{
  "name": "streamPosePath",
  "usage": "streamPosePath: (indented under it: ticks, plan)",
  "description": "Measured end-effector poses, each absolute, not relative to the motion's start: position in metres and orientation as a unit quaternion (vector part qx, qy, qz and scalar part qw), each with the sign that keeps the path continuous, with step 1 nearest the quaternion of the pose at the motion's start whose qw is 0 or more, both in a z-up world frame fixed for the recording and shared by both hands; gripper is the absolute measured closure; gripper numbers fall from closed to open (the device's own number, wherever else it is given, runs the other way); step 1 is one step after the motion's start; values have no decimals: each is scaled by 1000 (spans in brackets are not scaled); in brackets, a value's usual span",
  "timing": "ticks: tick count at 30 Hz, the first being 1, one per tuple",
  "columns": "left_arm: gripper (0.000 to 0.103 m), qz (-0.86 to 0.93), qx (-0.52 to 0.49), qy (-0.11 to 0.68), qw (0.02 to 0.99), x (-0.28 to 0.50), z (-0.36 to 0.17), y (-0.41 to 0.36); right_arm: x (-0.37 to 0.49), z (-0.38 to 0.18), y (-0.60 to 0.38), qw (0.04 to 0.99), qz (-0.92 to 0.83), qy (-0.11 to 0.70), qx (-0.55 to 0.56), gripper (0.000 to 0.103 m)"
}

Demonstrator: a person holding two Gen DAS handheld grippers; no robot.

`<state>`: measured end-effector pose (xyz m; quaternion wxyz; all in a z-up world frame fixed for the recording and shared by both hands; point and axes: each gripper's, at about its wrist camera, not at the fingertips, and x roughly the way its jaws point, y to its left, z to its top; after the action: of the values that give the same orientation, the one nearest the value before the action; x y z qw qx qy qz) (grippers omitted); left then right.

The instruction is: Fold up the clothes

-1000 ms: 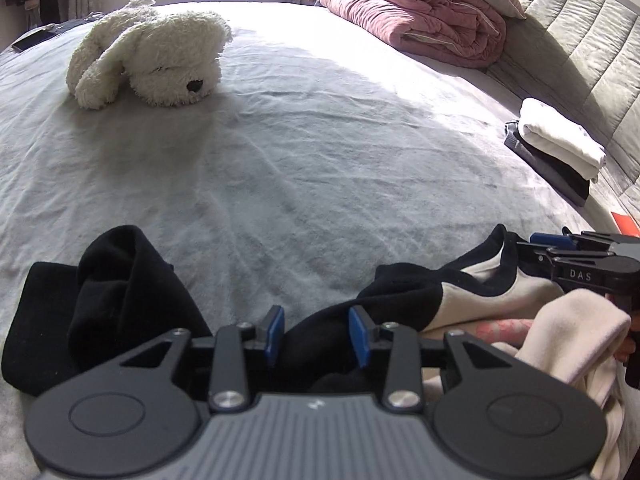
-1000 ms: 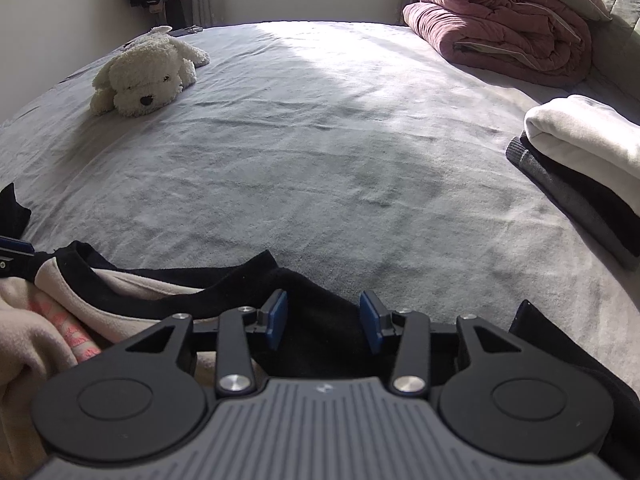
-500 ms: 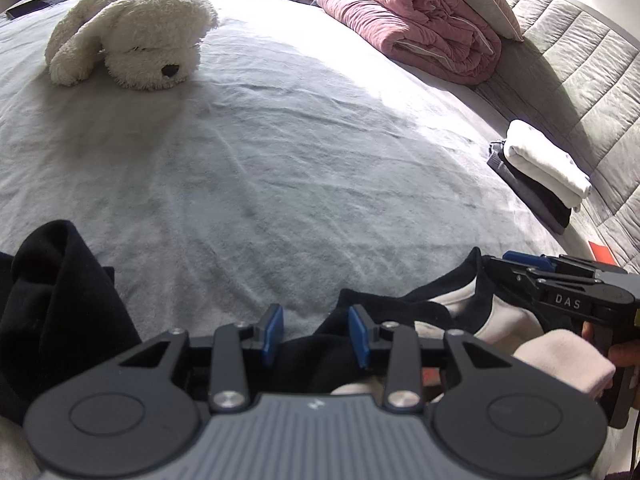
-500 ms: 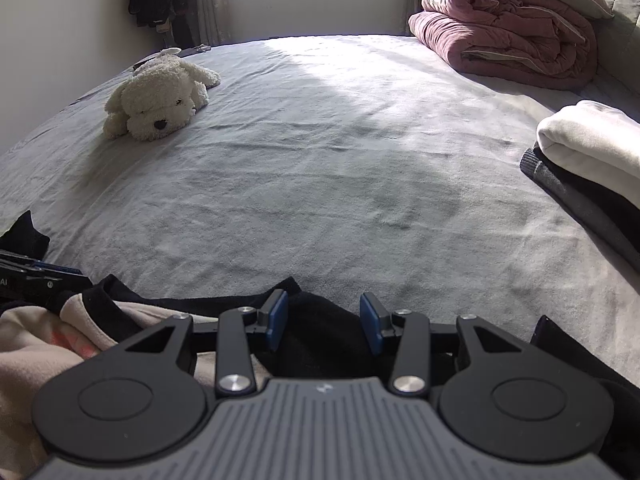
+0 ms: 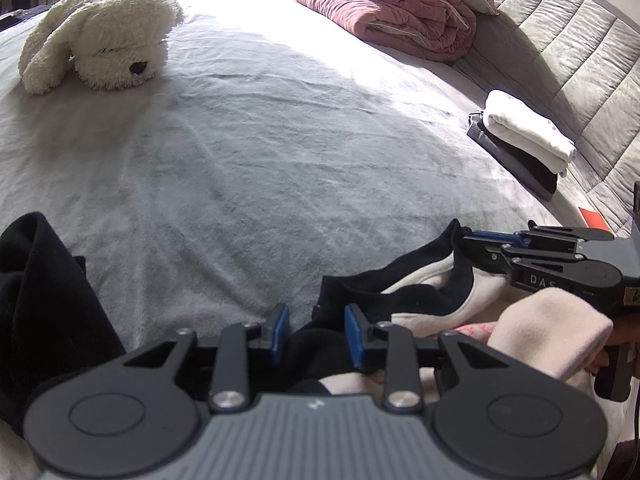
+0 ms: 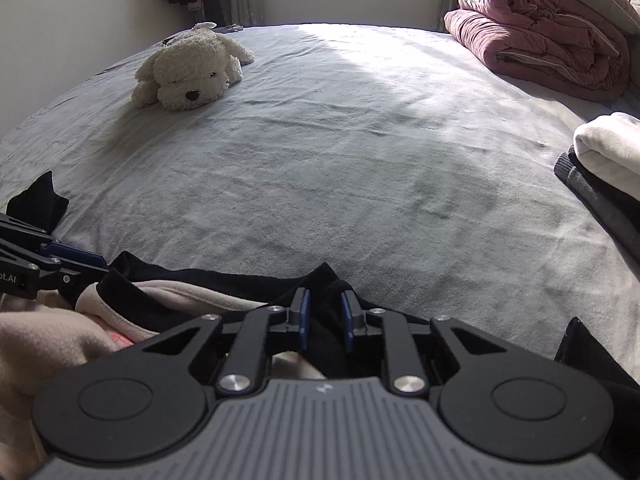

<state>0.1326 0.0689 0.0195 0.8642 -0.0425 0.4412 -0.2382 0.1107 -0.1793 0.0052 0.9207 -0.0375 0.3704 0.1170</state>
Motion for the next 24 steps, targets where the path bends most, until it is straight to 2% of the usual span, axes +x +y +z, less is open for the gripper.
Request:
streamPosePath:
  ticks: [4,11,19,24]
  plan:
    - [86,-233,-34,419,877,125,21,63,108,10,-175,929,97,354,-51,96]
    - [93,-204,-39,386,899,124,26,60,104,23,-174,949,60,304,-55,98]
    - [93,-182,-34,368,911,130,35,59,105,40,-181,970,17,242,-29,100]
    - [87,-169,-34,363,916,135,38,59,110,35,-185,962,28,270,-19,100]
